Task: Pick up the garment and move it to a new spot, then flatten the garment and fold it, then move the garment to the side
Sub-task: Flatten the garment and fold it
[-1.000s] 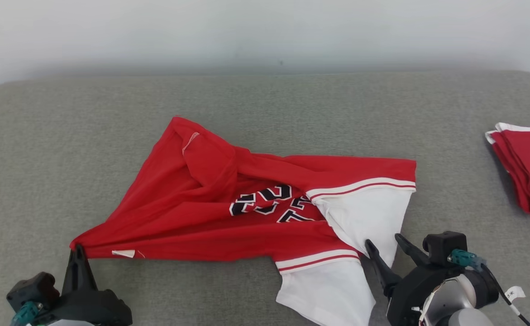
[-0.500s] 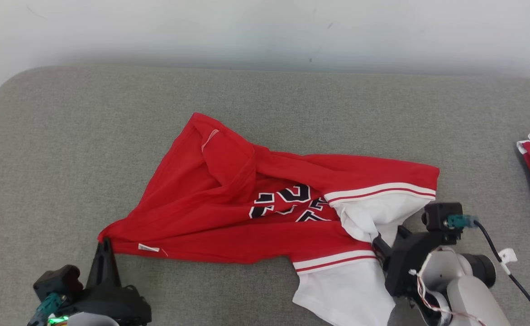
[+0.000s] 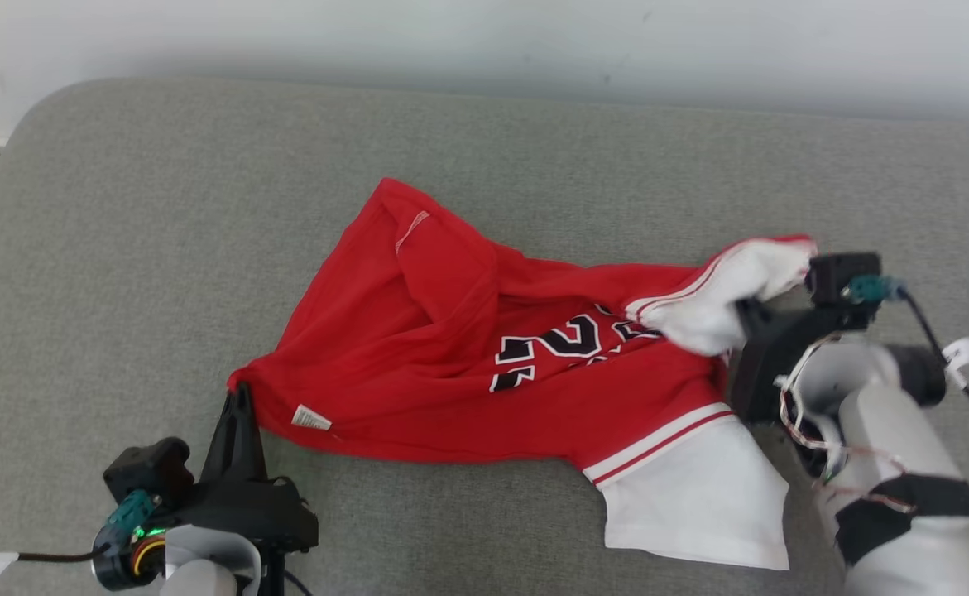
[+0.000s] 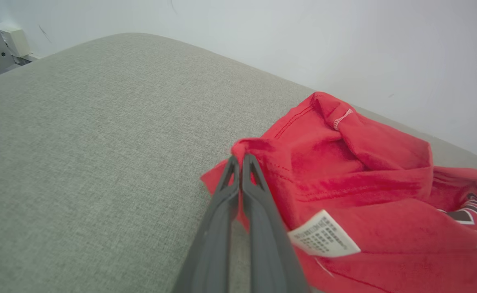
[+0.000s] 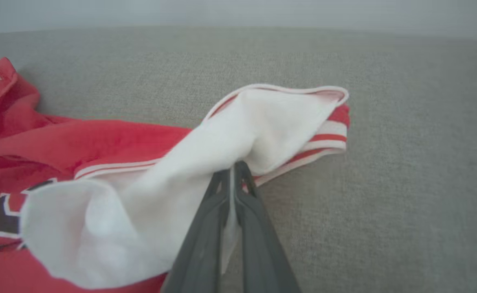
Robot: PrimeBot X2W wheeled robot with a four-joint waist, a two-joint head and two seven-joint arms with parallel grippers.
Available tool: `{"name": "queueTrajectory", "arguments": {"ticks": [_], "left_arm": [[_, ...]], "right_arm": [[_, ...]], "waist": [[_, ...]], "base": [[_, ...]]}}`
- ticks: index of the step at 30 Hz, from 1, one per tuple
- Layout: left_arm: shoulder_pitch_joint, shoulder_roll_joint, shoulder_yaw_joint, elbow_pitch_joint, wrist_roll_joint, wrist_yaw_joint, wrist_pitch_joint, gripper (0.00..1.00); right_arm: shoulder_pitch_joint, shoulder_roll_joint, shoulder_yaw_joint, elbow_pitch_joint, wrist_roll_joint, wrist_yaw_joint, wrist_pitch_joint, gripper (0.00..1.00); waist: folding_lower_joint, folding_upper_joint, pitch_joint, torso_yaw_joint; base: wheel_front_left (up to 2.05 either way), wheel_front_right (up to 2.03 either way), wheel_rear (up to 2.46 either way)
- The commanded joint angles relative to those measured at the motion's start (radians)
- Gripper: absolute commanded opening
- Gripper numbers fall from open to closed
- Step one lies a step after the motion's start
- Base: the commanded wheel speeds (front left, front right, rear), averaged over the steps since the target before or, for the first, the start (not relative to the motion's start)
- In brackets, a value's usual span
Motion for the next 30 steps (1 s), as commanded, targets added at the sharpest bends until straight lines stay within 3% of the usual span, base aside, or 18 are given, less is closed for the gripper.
{"name": "queueTrajectory", "arguments": {"ticks": [1, 6, 7, 8, 10, 11, 12, 14, 15, 16, 22, 26, 30], "left_arm": [[-0.012, -0.004, 0.003, 0.0, 0.008, -0.006, -0.006, 0.0], [-0.019, -0.034, 0.011, -0.008, 0.019, -0.021, -0.011, 0.0], [-0.015, -0.04, 0.011, -0.007, 0.023, -0.023, -0.012, 0.0], [0.002, -0.048, 0.021, -0.012, 0.028, -0.028, -0.013, 0.0], [0.027, -0.051, 0.039, -0.017, 0.033, -0.029, -0.011, 0.0], [0.041, -0.052, 0.049, -0.022, 0.038, -0.025, -0.011, 0.06], [0.057, -0.05, 0.06, -0.027, 0.039, -0.023, -0.011, 0.32], [0.094, -0.047, 0.083, -0.025, 0.038, -0.015, -0.011, 0.49], [0.114, -0.043, 0.091, -0.016, 0.034, -0.011, -0.011, 0.92], [0.132, -0.041, 0.102, -0.007, 0.024, -0.009, -0.011, 1.0], [0.202, -0.027, 0.135, 0.014, 0.005, -0.008, -0.011, 1.0], [0.262, -0.012, 0.15, -0.009, -0.029, -0.038, -0.009, 1.0], [0.286, 0.038, 0.129, -0.034, 0.019, -0.048, -0.006, 1.0]], "right_arm": [[-0.021, -0.007, -0.003, 0.012, -0.012, -0.002, -0.015, 0.0], [-0.112, -0.037, -0.024, 0.079, -0.056, -0.002, -0.095, 0.0], [-0.118, -0.038, -0.017, 0.092, -0.061, -0.002, -0.104, 0.14], [-0.12, -0.03, -0.017, 0.127, -0.037, -0.002, -0.085, 1.0], [-0.11, -0.031, -0.023, 0.144, -0.008, -0.002, -0.053, 1.0], [-0.098, -0.042, -0.028, 0.146, 0.003, -0.002, -0.039, 1.0], [-0.083, -0.05, -0.032, 0.143, 0.014, -0.002, -0.027, 1.0], [-0.048, -0.061, -0.051, 0.128, 0.034, -0.002, -0.006, 1.0], [-0.029, -0.066, -0.062, 0.117, 0.042, -0.002, 0.008, 1.0], [-0.01, -0.07, -0.071, 0.097, 0.044, -0.002, 0.019, 1.0], [0.111, -0.074, -0.156, -0.043, 0.06, -0.002, 0.062, 1.0], [0.254, -0.018, -0.221, -0.251, 0.077, -0.002, 0.146, 1.0], [0.372, 0.02, -0.242, -0.432, 0.079, -0.002, 0.219, 1.0]], "waist": [[-0.0001, -0.0001, 0.015, 0.017], [-0.0001, -0.0001, 0.018, 0.034], [-0.0001, -0.0001, 0.014, 0.038], [-0.0001, -0.0001, 0.0, 0.042], [-0.0001, -0.0001, -0.019, 0.044], [-0.0001, -0.0001, -0.03, 0.044], [-0.0001, -0.0001, -0.039, 0.043], [-0.0001, -0.0001, -0.06, 0.039], [-0.0001, -0.0001, -0.07, 0.035], [-0.0001, -0.0001, -0.079, 0.03], [-0.0001, -0.0001, -0.111, 0.005], [-0.0001, -0.0001, -0.122, -0.014], [-0.0001, -0.0001, -0.119, -0.021]], "base": [[0.0, 0.0, 0.0], [0.0, 0.0, 0.0], [0.0, 0.0, 0.0], [0.0, 0.0, 0.0], [0.0, 0.0, 0.0], [0.0, 0.0, 0.0], [0.0, 0.0, 0.0], [0.0, 0.0, 0.0], [0.0, 0.0, 0.0], [0.0, 0.0, 0.0], [0.0, 0.0, 0.0], [0.0, 0.0, 0.0], [0.0, 0.0, 0.0]]}}
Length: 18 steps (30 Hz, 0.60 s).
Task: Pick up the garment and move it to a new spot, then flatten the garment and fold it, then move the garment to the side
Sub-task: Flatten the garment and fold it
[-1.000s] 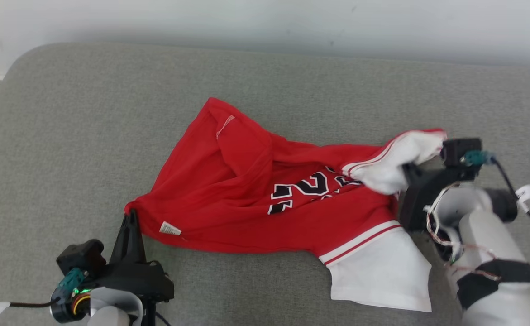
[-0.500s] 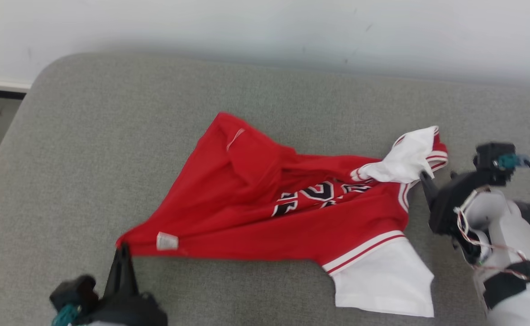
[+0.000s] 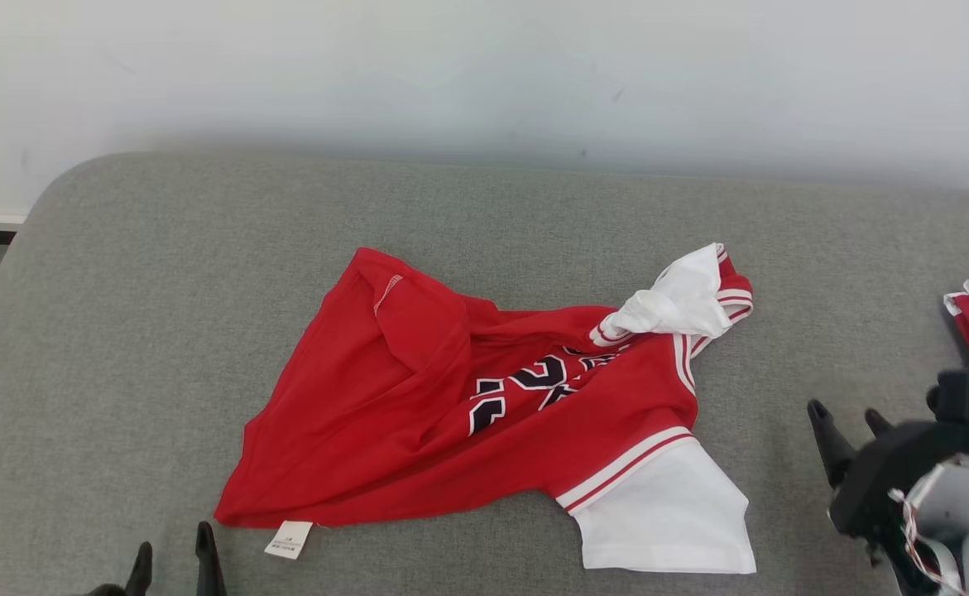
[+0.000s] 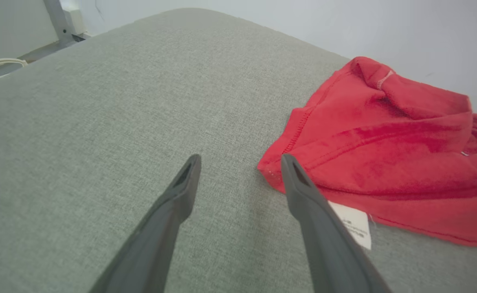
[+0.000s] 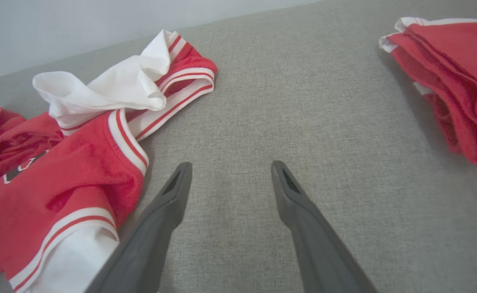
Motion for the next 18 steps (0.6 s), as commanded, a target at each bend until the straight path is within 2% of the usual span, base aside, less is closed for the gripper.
{"name": "queueTrajectory", "arguments": {"ticks": [1, 5, 9, 13, 18], "left_arm": [[0.012, 0.019, -0.015, -0.006, 0.029, -0.006, 0.009, 1.0], [-0.042, 0.096, -0.09, -0.004, 0.125, -0.016, 0.061, 1.0], [-0.085, 0.148, -0.128, 0.036, 0.178, -0.019, 0.113, 1.0], [-0.12, 0.185, -0.154, 0.08, 0.207, -0.04, 0.147, 1.0], [-0.14, 0.2, -0.159, 0.113, 0.209, -0.049, 0.151, 1.0]], "right_arm": [[0.036, 0.014, -0.003, -0.04, -0.001, -0.002, 0.019, 1.0], [0.123, 0.043, 0.016, -0.162, -0.001, -0.002, 0.076, 1.0], [0.174, 0.063, 0.053, -0.226, 0.006, -0.002, 0.111, 1.0], [0.196, 0.066, 0.078, -0.25, 0.016, -0.002, 0.12, 1.0], [0.197, 0.068, 0.084, -0.253, 0.029, -0.002, 0.113, 1.0]], "waist": [[0.0001, 0.0, 0.003, -0.002], [0.0001, 0.0, 0.017, -0.007], [0.0001, 0.0, 0.042, -0.027], [0.0001, 0.0, 0.065, -0.05], [0.0001, 0.0, 0.079, -0.068]], "base": [[0.0, 0.0, 0.0], [0.0, 0.0, 0.0], [0.0, 0.0, 0.0], [0.0, 0.0, 0.0], [0.0, 0.0, 0.0]]}}
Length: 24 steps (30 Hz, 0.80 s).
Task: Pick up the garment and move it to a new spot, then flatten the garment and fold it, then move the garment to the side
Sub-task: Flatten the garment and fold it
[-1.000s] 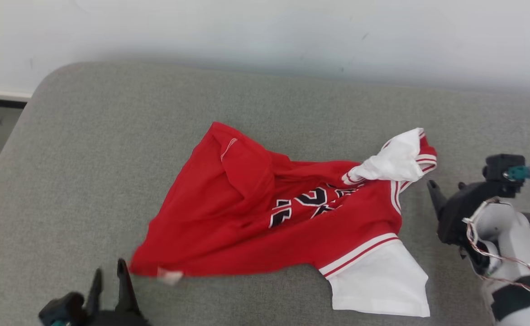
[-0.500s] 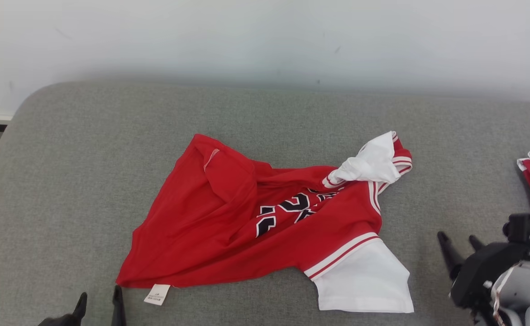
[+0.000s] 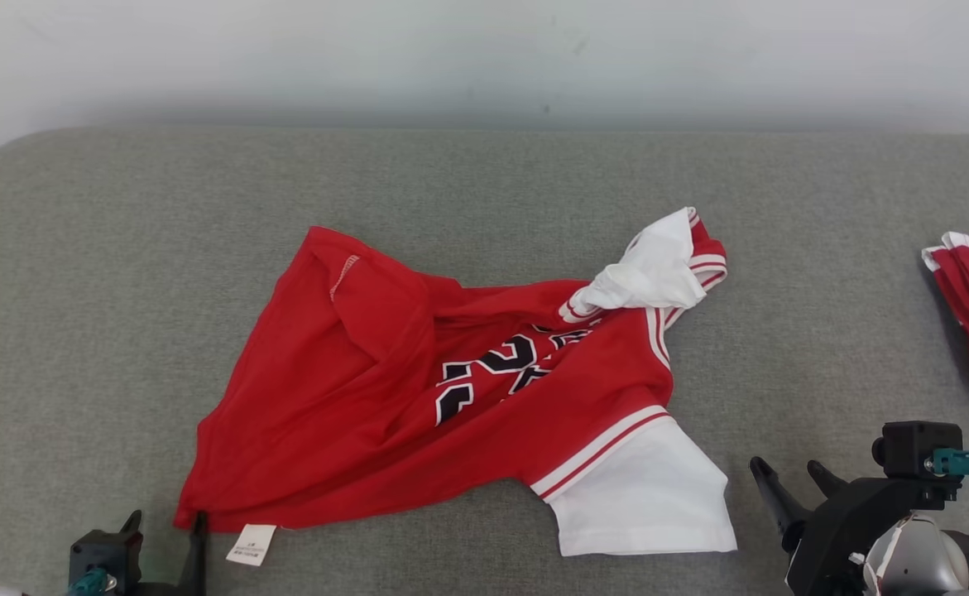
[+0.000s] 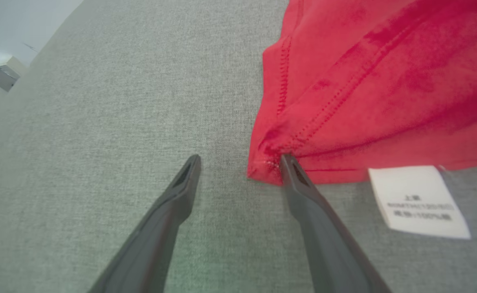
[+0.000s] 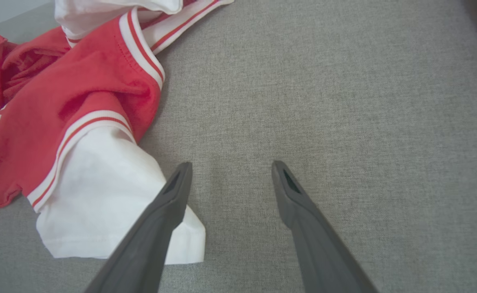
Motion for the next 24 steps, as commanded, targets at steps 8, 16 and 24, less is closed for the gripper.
{"name": "queueTrajectory", "arguments": {"ticks": [8, 16, 24], "left_arm": [[-0.008, 0.006, -0.028, 0.016, 0.008, -0.029, 0.005, 0.47], [0.018, 0.001, -0.008, -0.013, -0.028, -0.009, 0.014, 0.94], [0.069, 0.022, 0.008, -0.093, -0.068, -0.015, 0.044, 1.0]], "right_arm": [[0.01, 0.001, 0.005, -0.009, 0.009, -0.002, -0.01, 1.0], [0.045, 0.001, 0.0, -0.03, 0.011, -0.002, 0.029, 1.0], [0.06, 0.001, -0.006, -0.048, 0.013, -0.002, 0.037, 1.0]], "waist": [[0.0, 0.0, 0.01, -0.021], [0.0, 0.0, 0.002, -0.021], [0.0, 0.0, -0.002, -0.023]], "base": [[0.0, 0.0, 0.0], [0.0, 0.0, 0.0], [0.0, 0.0, 0.0]]}}
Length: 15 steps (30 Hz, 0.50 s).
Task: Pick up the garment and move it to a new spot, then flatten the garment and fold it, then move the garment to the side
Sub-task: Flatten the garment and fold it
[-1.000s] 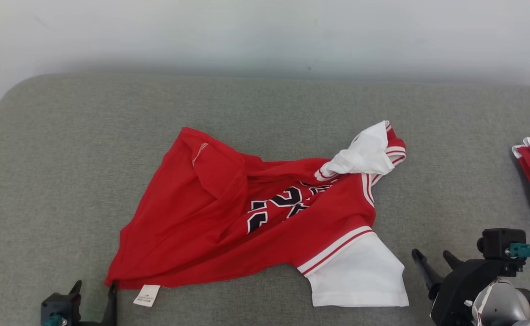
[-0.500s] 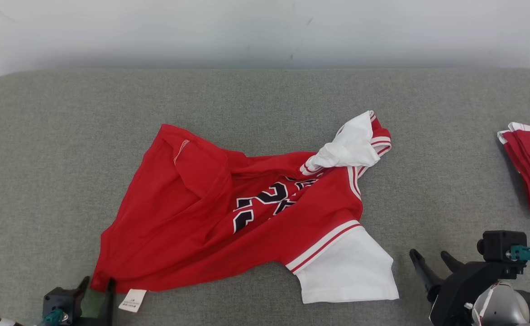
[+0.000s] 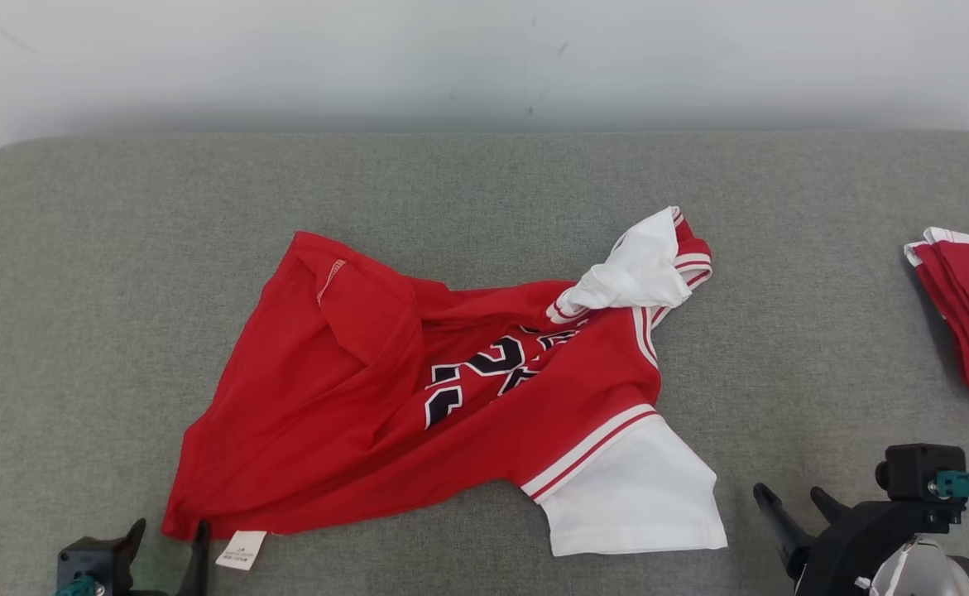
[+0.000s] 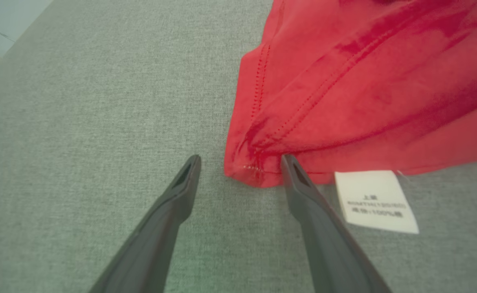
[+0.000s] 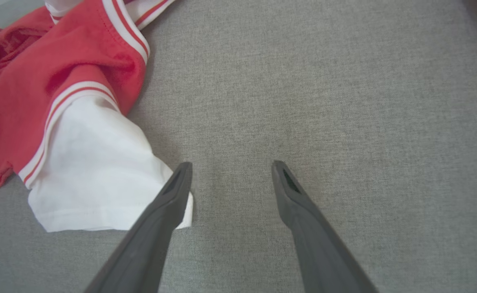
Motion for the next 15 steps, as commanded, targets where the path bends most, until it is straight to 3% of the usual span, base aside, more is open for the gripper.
{"name": "queueTrajectory", "arguments": {"ticks": [1, 2, 3, 4, 5, 6, 7, 8, 15], "left_arm": [[0.019, 0.004, -0.001, -0.006, -0.001, -0.001, 0.003, 1.0], [0.018, 0.007, -0.001, -0.014, -0.002, -0.001, 0.007, 1.0], [0.014, 0.009, -0.001, -0.022, -0.003, 0.002, 0.01, 0.91], [0.012, 0.011, -0.002, -0.03, -0.002, 0.004, 0.012, 0.6], [0.011, 0.012, -0.002, -0.034, -0.002, 0.007, 0.016, 0.44], [0.011, 0.015, -0.003, -0.037, -0.001, 0.009, 0.02, 0.2], [0.011, 0.017, -0.003, -0.042, -0.001, 0.01, 0.02, 0.07], [0.012, 0.019, -0.002, -0.048, -0.001, 0.014, 0.021, 0.0], [0.027, 0.026, -0.004, -0.078, -0.002, 0.026, 0.022, 0.0]], "right_arm": [[-0.001, 0.001, 0.005, -0.007, 0.004, -0.002, 0.004, 1.0], [-0.001, 0.001, 0.008, -0.009, 0.005, -0.002, 0.005, 1.0], [0.0, 0.001, 0.011, -0.009, 0.006, -0.002, 0.006, 1.0], [0.0, 0.001, 0.013, -0.009, 0.006, -0.002, 0.007, 1.0], [0.003, 0.001, 0.016, -0.007, 0.004, -0.002, 0.01, 1.0], [0.006, 0.001, 0.018, -0.008, 0.001, -0.002, 0.016, 1.0], [0.01, 0.001, 0.018, -0.01, -0.003, -0.002, 0.02, 1.0], [0.014, 0.001, 0.017, -0.013, -0.005, -0.002, 0.022, 1.0], [0.051, 0.001, 0.043, -0.061, -0.026, -0.002, 0.053, 1.0]], "waist": [[0.0, 0.0, 0.002, 0.0], [0.0, 0.0, 0.003, 0.0], [0.0, 0.0, 0.005, 0.0], [0.0, 0.0, 0.007, 0.0], [0.0, 0.0, 0.009, 0.0], [0.0, 0.0, 0.01, 0.0], [0.0, 0.0, 0.012, -0.001], [0.0, 0.0, 0.013, -0.001], [0.0, 0.0, 0.016, 0.001]], "base": [[0.0, 0.0, 0.0], [0.0, 0.0, 0.0], [0.0, 0.0, 0.0], [0.0, 0.0, 0.0], [0.0, 0.0, 0.0], [0.0, 0.0, 0.0], [0.0, 0.0, 0.0], [0.0, 0.0, 0.0], [0.0, 0.0, 0.0]]}}
